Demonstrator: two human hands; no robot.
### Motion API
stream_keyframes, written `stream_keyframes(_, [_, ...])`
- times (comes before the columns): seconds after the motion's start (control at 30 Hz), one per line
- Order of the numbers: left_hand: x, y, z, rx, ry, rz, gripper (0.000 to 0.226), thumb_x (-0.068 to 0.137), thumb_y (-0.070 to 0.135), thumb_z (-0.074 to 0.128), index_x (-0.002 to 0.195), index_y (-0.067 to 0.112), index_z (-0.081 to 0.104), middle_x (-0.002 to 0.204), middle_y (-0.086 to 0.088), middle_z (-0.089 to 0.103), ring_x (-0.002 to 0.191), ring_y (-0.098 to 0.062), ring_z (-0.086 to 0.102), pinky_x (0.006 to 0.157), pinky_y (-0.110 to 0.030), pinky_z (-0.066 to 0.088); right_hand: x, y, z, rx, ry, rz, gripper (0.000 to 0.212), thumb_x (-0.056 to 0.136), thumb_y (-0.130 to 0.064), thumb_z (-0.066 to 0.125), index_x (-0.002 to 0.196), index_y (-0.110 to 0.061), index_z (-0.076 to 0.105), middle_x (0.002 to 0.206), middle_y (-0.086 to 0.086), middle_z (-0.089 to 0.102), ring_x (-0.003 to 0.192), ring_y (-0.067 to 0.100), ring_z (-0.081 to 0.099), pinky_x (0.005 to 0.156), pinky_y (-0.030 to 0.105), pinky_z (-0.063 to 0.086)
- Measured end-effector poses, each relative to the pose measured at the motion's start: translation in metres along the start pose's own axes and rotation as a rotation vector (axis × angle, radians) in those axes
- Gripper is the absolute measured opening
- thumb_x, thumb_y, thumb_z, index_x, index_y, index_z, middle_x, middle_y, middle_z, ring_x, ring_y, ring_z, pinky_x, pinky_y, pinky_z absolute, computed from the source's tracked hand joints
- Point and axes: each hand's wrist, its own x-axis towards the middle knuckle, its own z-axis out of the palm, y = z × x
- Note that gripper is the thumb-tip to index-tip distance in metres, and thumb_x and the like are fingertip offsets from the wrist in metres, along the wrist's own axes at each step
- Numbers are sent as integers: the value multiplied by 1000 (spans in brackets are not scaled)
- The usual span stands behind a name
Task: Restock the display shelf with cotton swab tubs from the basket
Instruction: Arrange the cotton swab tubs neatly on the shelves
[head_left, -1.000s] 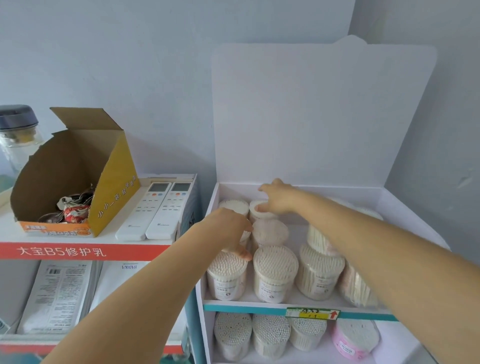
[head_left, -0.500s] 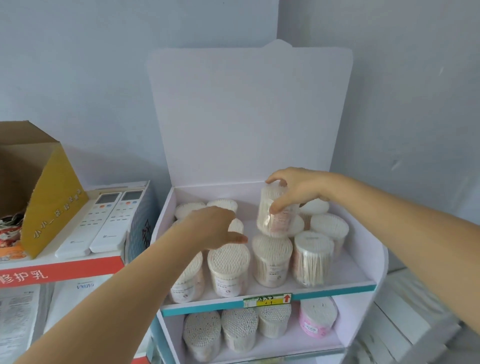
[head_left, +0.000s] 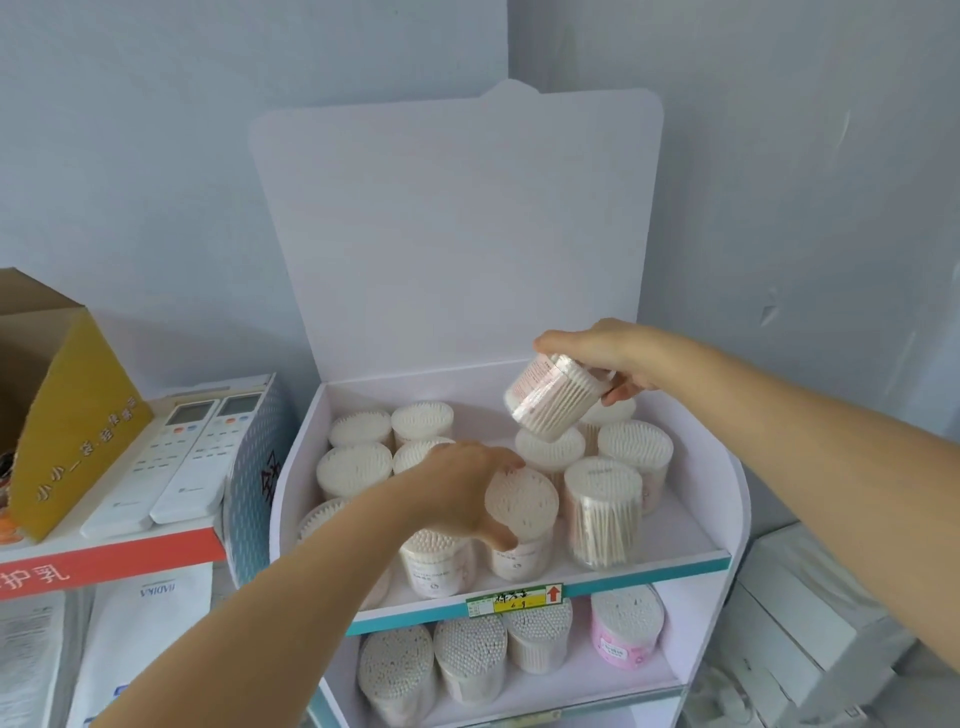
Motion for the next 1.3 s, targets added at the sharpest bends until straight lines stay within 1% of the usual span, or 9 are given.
stream_keyframes(0.13, [-1, -11, -7, -218, 4, 9, 80, 71, 41, 77, 140, 26, 39, 141, 8, 47, 129, -10, 43, 109, -29, 31, 4, 1, 0, -392, 173, -46, 51, 68, -65, 54, 75, -15, 56, 75, 4, 60, 57, 25, 59, 54, 24, 40])
stream_keyframes(0.33, [-1, -13, -19, -364, 7, 14, 70, 77, 38, 73, 139, 21, 43, 138, 5, 51, 126, -8, 46, 102, -21, 30, 7, 7, 15, -603, 109, -12, 77, 70, -79, 45, 112, -15, 55, 99, 4, 53, 64, 24, 64, 65, 28, 49])
stream_keyframes(0.4, [0, -13, -19, -331, 11, 10, 73, 76, 39, 74, 139, 21, 43, 138, 4, 51, 127, -9, 46, 104, -23, 31, 9, 7, 17, -644, 86, -27, 87, 73, -79, 43, 133, -16, 45, 128, 9, 42, 93, 29, 65, 78, 33, 49])
stream_keyframes(0.47, [0, -13, -16, -244, 16, 2, 78, 73, 41, 75, 140, 22, 41, 141, 6, 49, 129, -11, 44, 107, -26, 31, 11, 7, 17, -601, -12, -87, 92, 77, -74, 48, 148, -21, 23, 152, 8, 19, 132, 32, 40, 101, 39, 38])
stream_keyframes(0.53, [0, -12, -10, -131, 7, -1, 84, 70, 45, 77, 142, 23, 38, 144, 7, 45, 133, -14, 39, 110, -31, 30, 10, 7, 15, -508, -90, -162, 94, 77, -68, 57, 151, -29, 15, 156, 4, 9, 142, 29, 23, 112, 42, 29])
stream_keyframes(0.87, [2, -8, -10, -40, 5, -89, 93, 65, 64, 69, 143, 27, 34, 149, 6, 38, 136, -19, 35, 112, -39, 29, -42, 53, 5, -280, 110, -136, 83, 67, -57, 75, 127, -14, 38, 131, 7, 34, 108, 18, 42, 89, 31, 41])
stream_keyframes(1.07, [20, 14, -15, -223, 676, -96, 54, 74, 59, 65, 106, 18, 52, 102, 6, 47, 95, -14, 52, 78, -24, 38, -55, 100, 59, -138, 33, -82, 108, 67, -56, 75, 145, -22, 8, 145, 7, 19, 130, 23, 37, 93, 31, 41])
stream_keyframes(1.17, [32, 29, -16, -316, 781, -2, 62, 77, 54, 65, 124, 20, 44, 115, 0, 40, 111, -22, 49, 91, -25, 36, -54, 111, 81, -164, 207, -137, 104, 68, -51, 77, 144, -21, 12, 139, 10, 22, 117, 25, 46, 89, 32, 44])
stream_keyframes(1.3, [56, 41, -19, -307, 543, -10, 78, 81, 54, 60, 146, 34, 22, 149, -7, 25, 135, -30, 31, 109, -40, 28, -54, 117, 94, -47, 332, -186, 97, 66, -45, 78, 140, -26, 18, 134, 6, 27, 99, 17, 45, 79, 27, 45])
